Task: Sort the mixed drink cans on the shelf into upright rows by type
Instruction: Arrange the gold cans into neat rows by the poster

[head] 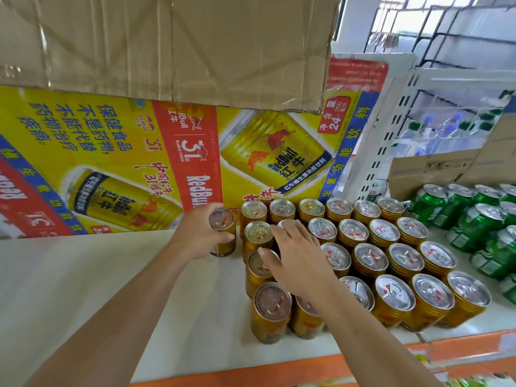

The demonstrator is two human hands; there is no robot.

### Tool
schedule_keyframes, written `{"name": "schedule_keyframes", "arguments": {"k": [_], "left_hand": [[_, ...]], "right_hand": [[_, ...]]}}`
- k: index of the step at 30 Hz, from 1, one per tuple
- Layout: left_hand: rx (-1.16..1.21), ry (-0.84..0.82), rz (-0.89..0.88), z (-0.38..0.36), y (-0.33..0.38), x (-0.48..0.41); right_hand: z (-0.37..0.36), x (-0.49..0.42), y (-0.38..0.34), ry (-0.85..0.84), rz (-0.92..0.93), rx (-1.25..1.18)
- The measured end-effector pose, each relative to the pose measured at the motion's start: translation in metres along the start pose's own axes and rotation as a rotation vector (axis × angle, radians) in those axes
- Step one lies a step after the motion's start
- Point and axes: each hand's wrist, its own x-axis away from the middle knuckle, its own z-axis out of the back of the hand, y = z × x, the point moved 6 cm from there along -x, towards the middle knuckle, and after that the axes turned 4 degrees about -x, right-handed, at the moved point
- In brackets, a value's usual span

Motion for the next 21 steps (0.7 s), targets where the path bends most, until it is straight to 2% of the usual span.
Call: {"name": "schedule_keyframes", "arguments": {"k": [7,13,21], "left_hand": [[-0.005,-0.075,0.048,-0.012,-0.004,-0.030],[0.143,-0.165,0.066,-0.025,-0.023,-0.041],[0.299,-0.185,0.044,-0.022,-0.034,-0.035]], "right_hand": [[-0.016,-0.013,-0.002,-0.103,-0.028,-0.017],[-0.022,-0.015,0.001,-0.133,-0.040,-0.017],[-0.024,-0.016,0.006,-0.131,-0.072,-0.046]]}}
